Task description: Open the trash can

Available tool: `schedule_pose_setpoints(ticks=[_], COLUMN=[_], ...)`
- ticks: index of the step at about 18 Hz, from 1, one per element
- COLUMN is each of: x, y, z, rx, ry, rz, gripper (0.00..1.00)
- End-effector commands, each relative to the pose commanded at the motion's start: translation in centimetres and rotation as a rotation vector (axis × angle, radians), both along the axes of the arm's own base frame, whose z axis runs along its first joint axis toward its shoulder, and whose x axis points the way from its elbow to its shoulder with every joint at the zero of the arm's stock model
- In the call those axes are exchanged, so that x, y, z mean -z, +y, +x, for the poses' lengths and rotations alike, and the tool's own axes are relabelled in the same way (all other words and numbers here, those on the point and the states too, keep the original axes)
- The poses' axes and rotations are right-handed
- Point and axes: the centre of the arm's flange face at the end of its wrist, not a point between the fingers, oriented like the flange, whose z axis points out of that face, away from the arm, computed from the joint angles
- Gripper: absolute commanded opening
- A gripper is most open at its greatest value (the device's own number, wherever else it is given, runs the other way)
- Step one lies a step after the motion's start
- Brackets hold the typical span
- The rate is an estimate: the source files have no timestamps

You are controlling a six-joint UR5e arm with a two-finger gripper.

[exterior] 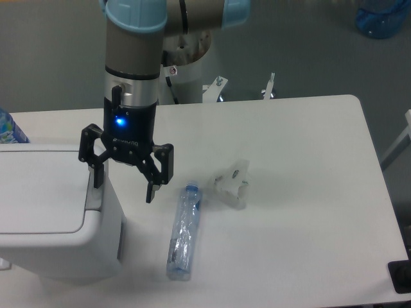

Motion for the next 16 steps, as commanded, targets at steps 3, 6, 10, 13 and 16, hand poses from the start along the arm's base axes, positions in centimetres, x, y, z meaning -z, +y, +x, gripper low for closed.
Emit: schedule_pose_setpoints(ticks=[3,6,10,13,16], x=[0.26,0.52,0.82,0.98,0.98], y=[0.07,0.23,0.51,0.63,0.63], z=[-0.05,-0.06,0.06,0.08,0.08], rx=[0.003,0.005,0.009,0.012,0.012], ry=[-0.001,-0.002,-0.001,-0.001,-0.001], rz=[-0.004,-0.006,-0.007,-0.009,-0.009], gripper=[1.00,1.00,1.00,1.00,1.00])
